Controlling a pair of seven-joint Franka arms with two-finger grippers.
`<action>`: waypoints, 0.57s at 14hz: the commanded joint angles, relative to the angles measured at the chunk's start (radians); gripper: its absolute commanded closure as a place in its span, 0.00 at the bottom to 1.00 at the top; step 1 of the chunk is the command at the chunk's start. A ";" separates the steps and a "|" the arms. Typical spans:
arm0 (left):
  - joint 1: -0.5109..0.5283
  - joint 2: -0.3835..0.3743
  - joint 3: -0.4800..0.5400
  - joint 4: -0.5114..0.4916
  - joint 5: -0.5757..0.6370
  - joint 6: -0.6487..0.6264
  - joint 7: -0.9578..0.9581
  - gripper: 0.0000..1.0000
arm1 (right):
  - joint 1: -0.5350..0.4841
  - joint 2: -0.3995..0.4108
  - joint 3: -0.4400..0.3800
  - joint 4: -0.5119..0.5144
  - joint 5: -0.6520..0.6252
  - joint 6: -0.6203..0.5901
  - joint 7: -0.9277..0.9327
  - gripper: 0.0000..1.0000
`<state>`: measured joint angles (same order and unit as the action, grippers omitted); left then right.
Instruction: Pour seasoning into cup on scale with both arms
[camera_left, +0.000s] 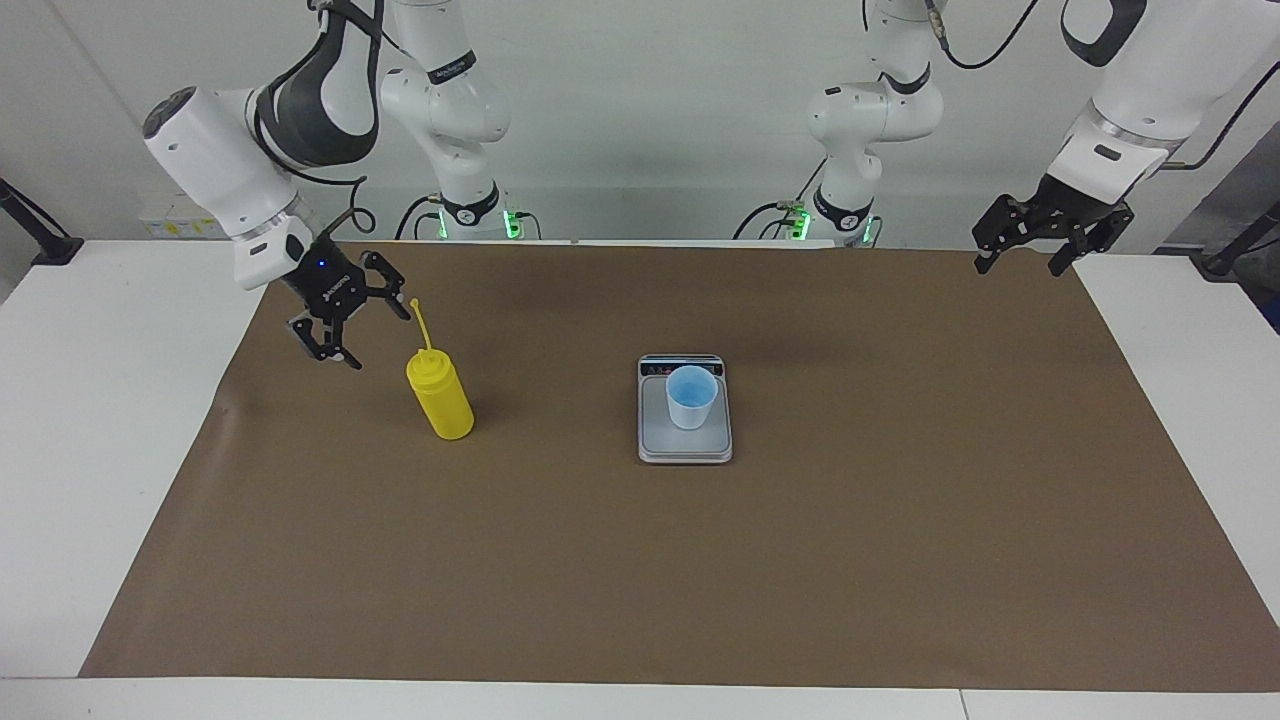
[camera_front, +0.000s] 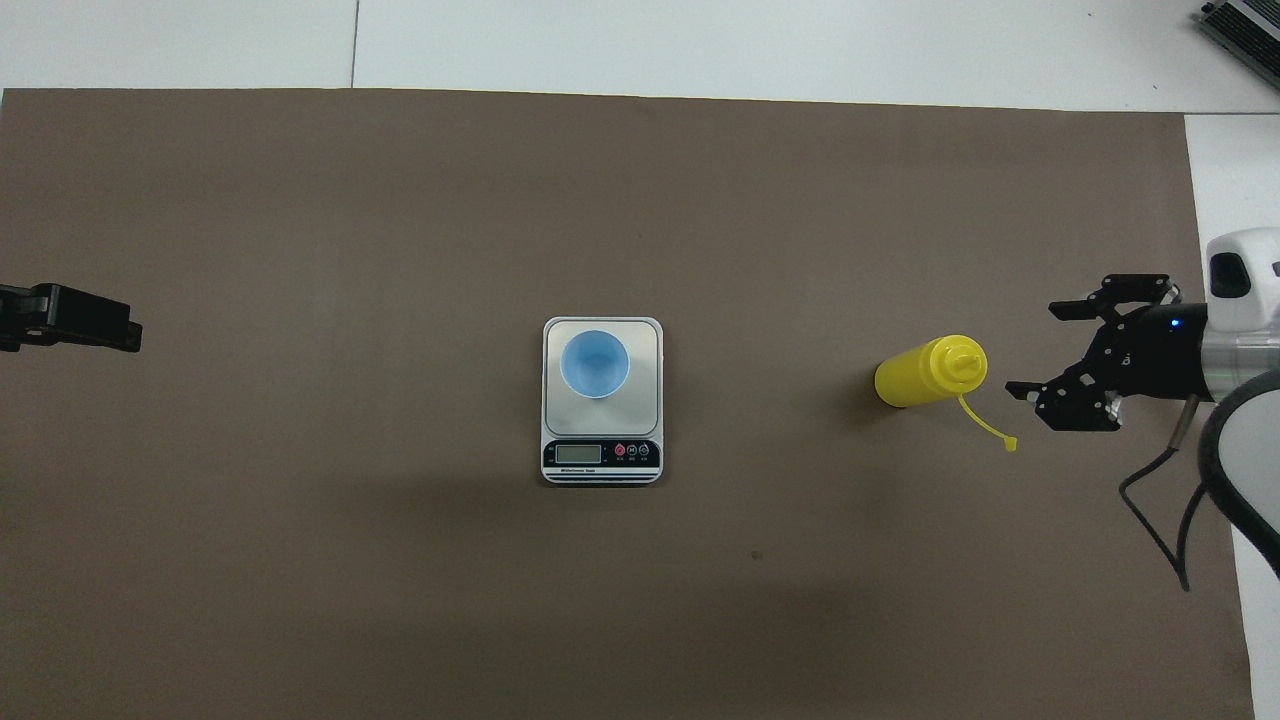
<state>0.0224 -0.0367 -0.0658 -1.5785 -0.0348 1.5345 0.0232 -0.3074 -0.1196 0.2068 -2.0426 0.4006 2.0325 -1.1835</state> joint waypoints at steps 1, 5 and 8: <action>0.011 -0.029 -0.003 -0.035 -0.013 0.004 -0.008 0.00 | 0.060 0.024 0.003 0.126 -0.144 -0.087 0.271 0.00; 0.011 -0.029 -0.003 -0.035 -0.013 0.004 -0.008 0.00 | 0.154 0.034 0.006 0.228 -0.207 -0.170 0.604 0.00; 0.011 -0.029 -0.003 -0.035 -0.013 0.004 -0.008 0.00 | 0.191 0.078 0.006 0.340 -0.217 -0.239 0.920 0.00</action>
<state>0.0224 -0.0367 -0.0658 -1.5785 -0.0348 1.5345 0.0232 -0.1275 -0.0998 0.2121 -1.8090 0.2111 1.8518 -0.4326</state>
